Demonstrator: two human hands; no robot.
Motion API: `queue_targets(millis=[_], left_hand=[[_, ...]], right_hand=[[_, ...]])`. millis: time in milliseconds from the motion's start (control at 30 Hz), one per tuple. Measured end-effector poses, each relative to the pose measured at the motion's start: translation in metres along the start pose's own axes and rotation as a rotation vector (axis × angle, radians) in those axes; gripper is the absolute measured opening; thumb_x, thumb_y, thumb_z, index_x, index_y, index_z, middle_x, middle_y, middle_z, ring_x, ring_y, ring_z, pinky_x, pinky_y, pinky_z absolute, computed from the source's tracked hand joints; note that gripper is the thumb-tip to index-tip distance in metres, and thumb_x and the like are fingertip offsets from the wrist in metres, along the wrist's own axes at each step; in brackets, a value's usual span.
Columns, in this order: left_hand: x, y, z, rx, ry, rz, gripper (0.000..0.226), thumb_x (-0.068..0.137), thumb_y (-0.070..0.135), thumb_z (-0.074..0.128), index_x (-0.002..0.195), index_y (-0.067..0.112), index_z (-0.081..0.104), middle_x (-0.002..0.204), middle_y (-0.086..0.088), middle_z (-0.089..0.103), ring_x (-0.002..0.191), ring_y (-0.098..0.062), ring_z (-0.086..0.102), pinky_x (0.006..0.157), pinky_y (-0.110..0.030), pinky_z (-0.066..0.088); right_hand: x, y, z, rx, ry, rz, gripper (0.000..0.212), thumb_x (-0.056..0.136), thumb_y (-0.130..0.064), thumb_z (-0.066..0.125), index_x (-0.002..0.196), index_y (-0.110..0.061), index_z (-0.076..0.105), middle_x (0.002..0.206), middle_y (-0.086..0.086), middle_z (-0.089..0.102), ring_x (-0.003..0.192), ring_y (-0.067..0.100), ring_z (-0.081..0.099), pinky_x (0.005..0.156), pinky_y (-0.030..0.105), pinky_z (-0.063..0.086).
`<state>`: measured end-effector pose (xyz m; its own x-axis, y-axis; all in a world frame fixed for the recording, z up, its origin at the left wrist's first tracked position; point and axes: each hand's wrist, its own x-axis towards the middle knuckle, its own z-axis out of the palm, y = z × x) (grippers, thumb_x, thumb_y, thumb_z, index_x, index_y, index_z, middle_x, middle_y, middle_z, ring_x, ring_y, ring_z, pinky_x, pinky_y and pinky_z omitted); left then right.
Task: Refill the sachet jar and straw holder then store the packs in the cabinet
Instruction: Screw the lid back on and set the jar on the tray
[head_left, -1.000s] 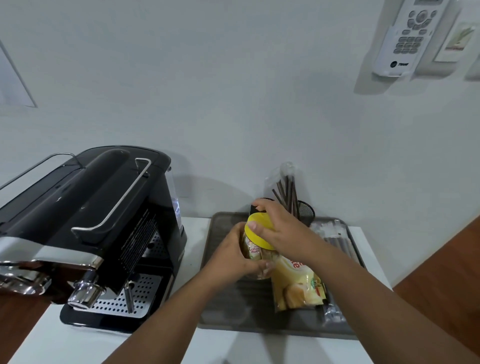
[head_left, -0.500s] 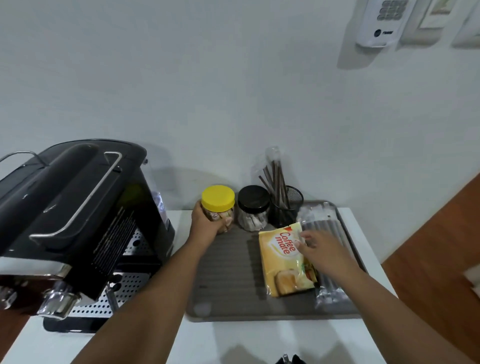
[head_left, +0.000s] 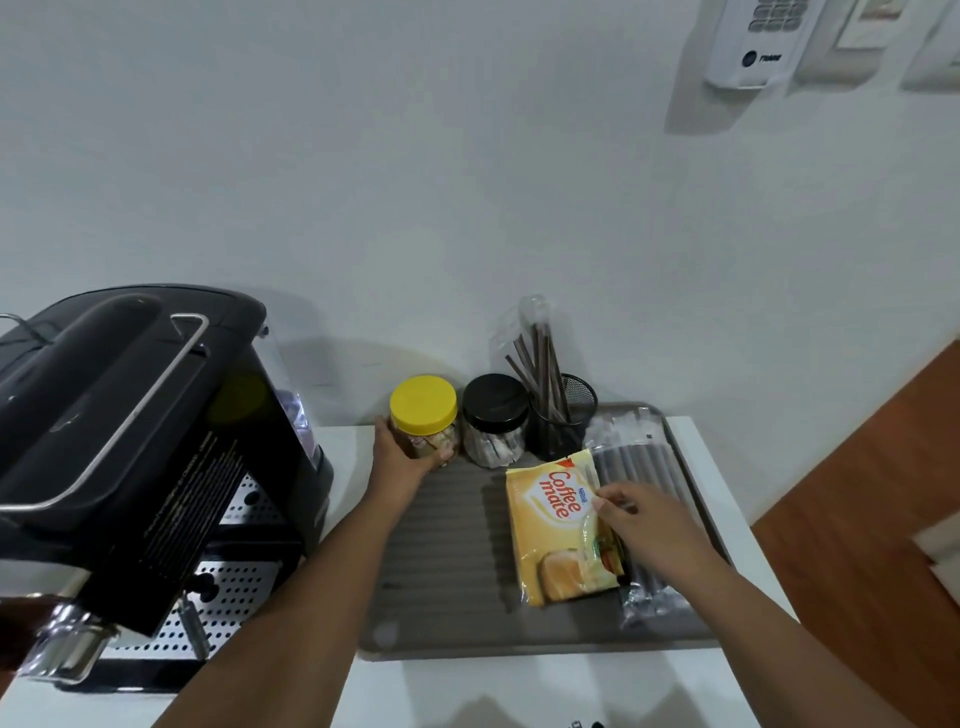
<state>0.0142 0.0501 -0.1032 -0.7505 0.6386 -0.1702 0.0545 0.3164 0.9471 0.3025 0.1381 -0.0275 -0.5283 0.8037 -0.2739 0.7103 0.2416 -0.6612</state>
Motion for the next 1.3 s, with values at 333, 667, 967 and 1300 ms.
queue_targets(millis=[333, 667, 967, 1300], left_hand=[[-0.131, 0.041, 0.063, -0.392, -0.208, -0.561, 0.035, 0.098, 0.015, 0.051, 0.133, 0.014, 0.051, 0.128, -0.011, 0.061, 0.112, -0.021, 0.059, 0.087, -0.03, 0.048], [-0.143, 0.05, 0.045, -0.566, -0.171, -0.644, 0.025, 0.101, 0.017, 0.043, 0.117, 0.005, 0.059, 0.094, -0.006, 0.066, 0.081, -0.017, 0.062, 0.04, -0.018, 0.049], [-0.135, 0.04, -0.03, -0.551, -0.04, -0.576, 0.029, 0.099, 0.025, 0.047, 0.117, 0.007, 0.061, 0.094, -0.004, 0.068, 0.084, -0.015, 0.063, 0.063, -0.027, 0.046], [-0.13, 0.031, -0.057, -0.413, -0.114, -0.475, 0.024, 0.101, 0.024, 0.043, 0.091, 0.02, 0.064, 0.092, 0.0, 0.07, 0.086, -0.013, 0.064, 0.064, -0.027, 0.048]], right_hand=[[0.0, -0.001, 0.008, 0.187, -0.088, 0.074, 0.018, 0.089, -0.029, 0.062, 0.107, -0.029, 0.063, 0.108, -0.005, 0.069, 0.095, 0.011, 0.066, 0.088, 0.042, 0.055], [-0.001, -0.044, 0.028, 0.056, -0.092, -0.074, 0.036, 0.089, -0.024, 0.062, 0.125, -0.022, 0.059, 0.109, -0.001, 0.068, 0.094, 0.011, 0.063, 0.08, 0.027, 0.052], [0.005, -0.105, 0.082, 0.138, -0.259, -0.134, 0.021, 0.089, -0.007, 0.055, 0.097, -0.026, 0.061, 0.078, -0.005, 0.06, 0.064, 0.01, 0.055, 0.065, 0.032, 0.051], [0.005, -0.104, 0.101, 0.153, -0.246, -0.096, 0.014, 0.092, -0.012, 0.056, 0.086, -0.024, 0.061, 0.071, -0.01, 0.059, 0.058, 0.001, 0.057, 0.056, 0.017, 0.045]])
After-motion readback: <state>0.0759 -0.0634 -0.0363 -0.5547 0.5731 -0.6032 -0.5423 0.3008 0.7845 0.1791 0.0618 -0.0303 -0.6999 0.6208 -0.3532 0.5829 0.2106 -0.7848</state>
